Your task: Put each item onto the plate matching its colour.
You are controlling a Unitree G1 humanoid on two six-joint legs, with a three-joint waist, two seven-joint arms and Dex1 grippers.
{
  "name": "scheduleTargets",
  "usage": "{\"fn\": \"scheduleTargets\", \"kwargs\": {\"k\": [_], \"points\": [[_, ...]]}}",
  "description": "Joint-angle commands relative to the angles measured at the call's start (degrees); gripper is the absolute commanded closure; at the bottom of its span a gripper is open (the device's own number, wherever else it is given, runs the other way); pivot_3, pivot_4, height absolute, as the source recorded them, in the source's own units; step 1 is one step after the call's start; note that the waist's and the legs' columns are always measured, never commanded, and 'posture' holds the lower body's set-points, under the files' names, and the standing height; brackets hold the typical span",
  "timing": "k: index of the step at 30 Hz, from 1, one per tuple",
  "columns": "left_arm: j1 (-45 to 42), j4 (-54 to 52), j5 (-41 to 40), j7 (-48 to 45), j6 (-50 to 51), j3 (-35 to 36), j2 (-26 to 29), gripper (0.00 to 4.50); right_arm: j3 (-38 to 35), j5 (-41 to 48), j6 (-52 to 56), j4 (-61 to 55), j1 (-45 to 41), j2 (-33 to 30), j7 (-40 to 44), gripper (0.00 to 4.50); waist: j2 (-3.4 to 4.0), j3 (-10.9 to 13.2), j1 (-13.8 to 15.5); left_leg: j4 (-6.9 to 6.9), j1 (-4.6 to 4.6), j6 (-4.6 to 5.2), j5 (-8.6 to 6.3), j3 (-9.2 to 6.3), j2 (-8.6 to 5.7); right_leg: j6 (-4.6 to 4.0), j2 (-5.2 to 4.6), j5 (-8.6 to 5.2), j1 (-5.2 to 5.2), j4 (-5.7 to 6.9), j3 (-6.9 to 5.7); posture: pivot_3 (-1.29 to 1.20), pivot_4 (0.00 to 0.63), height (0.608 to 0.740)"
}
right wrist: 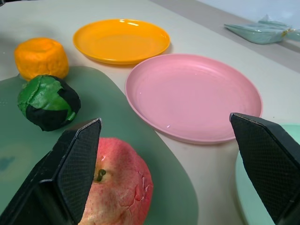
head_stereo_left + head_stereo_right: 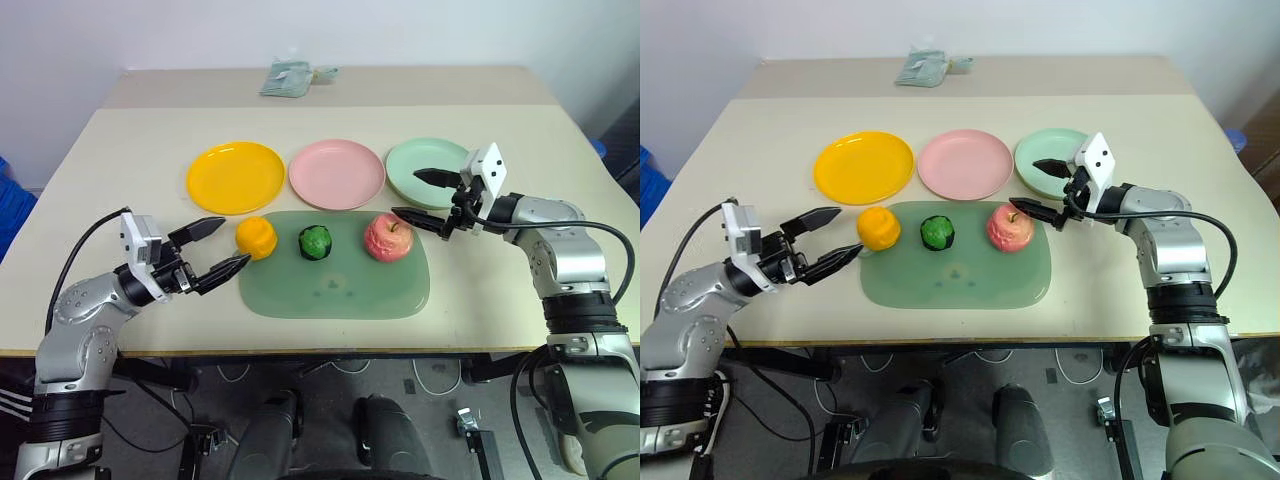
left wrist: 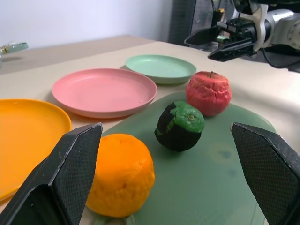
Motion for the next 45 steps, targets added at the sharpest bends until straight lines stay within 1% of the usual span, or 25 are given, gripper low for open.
{"fn": "scheduleTargets", "kwargs": {"k": [1, 5, 10, 14, 17, 20, 24, 26, 30, 33, 39, 45], "points": [[-0.68, 0.06, 0.31, -0.43, -1.39, 0.38, 0.39, 0.00, -0.61, 0.24, -0.96, -2.99, -0.06, -0.17, -0.06, 0.03, 0.00, 0.00, 0.01, 0.00, 0.00, 0.00, 0.00, 0.00, 0.00, 0.00, 0.00, 0.00, 0.00, 0.00, 0.00, 0.00, 0.150, 0.740], [-1.78, 0.04, 0.06, -0.70, -0.73, 0.22, 0.68, 0.00, -1.11, 0.45, -0.43, -3.76, 1.12, -0.34, -0.63, 0.03, 0.00, 0.00, 0.09, 0.01, 0.00, 0.00, 0.00, 0.00, 0.00, 0.00, 0.00, 0.00, 0.01, 0.00, 0.00, 0.00, 0.150, 0.740], [-3.90, 0.72, -1.18, -1.95, 1.01, 0.74, 1.72, 0.00, -2.48, 2.77, 1.14, -8.14, 3.44, 0.30, -1.87, 0.03, 0.00, 0.00, 0.03, 0.01, 0.00, 0.00, 0.00, 0.00, 0.00, 0.00, 0.00, 0.00, 0.00, 0.00, 0.00, 0.00, 0.150, 0.740], [-5.09, 2.83, -0.68, -3.59, 1.26, 0.98, 3.40, 0.00, -4.46, 9.94, 7.63, -12.92, 2.98, 1.25, -0.66, 0.03, 0.00, 0.00, -0.08, 0.00, 0.00, 0.00, 0.00, 0.00, 0.02, 0.00, 0.02, 0.00, -0.01, 0.01, 0.00, 0.00, 0.150, 0.740], [-7.67, 4.82, -0.31, -2.49, 0.88, 0.76, 2.56, 0.00, -5.48, 15.01, 11.88, -17.01, 3.60, 0.98, 0.93, 0.03, 0.00, 0.00, 0.00, 0.00, 0.00, 0.00, 0.00, 0.00, 0.02, 0.00, 0.01, 0.00, -0.01, 0.00, 0.01, 0.00, 0.150, 0.740], [-9.40, 7.40, 0.15, -2.86, 0.38, 0.83, 2.64, 0.00, -3.93, 17.07, 14.27, -22.08, 6.14, 0.96, 1.77, 0.03, -0.01, -0.01, 0.19, 0.02, 0.00, 0.01, 0.00, -0.02, 0.02, 0.00, 0.01, 0.00, 0.01, 0.00, -0.01, 0.00, 0.150, 0.740], [-11.46, 9.94, 1.94, -2.90, 0.22, -0.39, 2.91, 0.00, -2.41, 17.41, 15.52, -27.41, 9.18, 0.32, 2.04, 0.03, -0.04, -0.02, 0.14, 0.01, -0.01, 0.02, -0.01, -0.02, 0.01, 0.01, -0.01, 0.00, 0.02, -0.03, 0.00, 0.00, 0.150, 0.740], [-12.21, 13.02, 3.36, -4.09, -1.46, -0.39, 3.56, 0.00, -2.51, 18.44, 17.16, -29.60, 10.10, 0.50, 1.15, 0.03, -0.04, -0.02, 0.11, 0.02, -0.01, 0.02, -0.01, -0.01, 0.01, 0.01, 0.00, 0.00, 0.01, -0.02, 0.00, 0.00, 0.150, 0.740], [-14.74, 16.19, 2.81, -5.69, 1.06, -1.58, 3.61, 0.00, -2.64, 20.33, 19.90, -33.58, 11.94, -1.51, 2.23, 0.03, -0.04, -0.02, 0.10, 0.01, -0.01, 0.01, -0.01, -0.02, 0.01, 0.01, 0.00, 0.00, 0.00, -0.01, 0.00, 0.00, 0.150, 0.740], [-16.51, 19.20, 3.36, -7.89, 2.28, -3.36, 3.24, 0.00, -2.56, 20.86, 20.46, -34.59, 11.20, -1.67, 1.43, 0.03, -0.04, -0.02, 0.14, 0.02, -0.02, 0.01, -0.01, -0.02, 0.01, 0.01, -0.01, 0.01, 0.00, -0.02, 0.00, 0.00, 0.150, 0.740], [-20.49, 26.14, 6.61, -10.06, 0.75, -6.72, 1.21, 0.00, -2.32, 20.33, 19.93, -34.80, 10.84, -1.02, 0.21, 0.03, -0.04, -0.02, 0.11, 0.03, -0.02, 0.02, -0.01, -0.02, 0.01, 0.01, 0.00, 0.01, 0.01, -0.02, -0.01, 0.00, 0.150, 0.740], [-23.65, 32.58, 11.33, -9.62, -5.20, -8.65, -1.01, 0.00, -1.40, 19.66, 19.32, -35.71, 11.47, 0.39, -2.03, 0.03, -0.05, -0.03, 0.11, 0.05, -0.03, 0.02, 0.00, -0.02, 0.01, 0.01, 0.00, 0.01, 0.01, -0.01, -0.01, 0.00, 0.150, 0.740]]}}
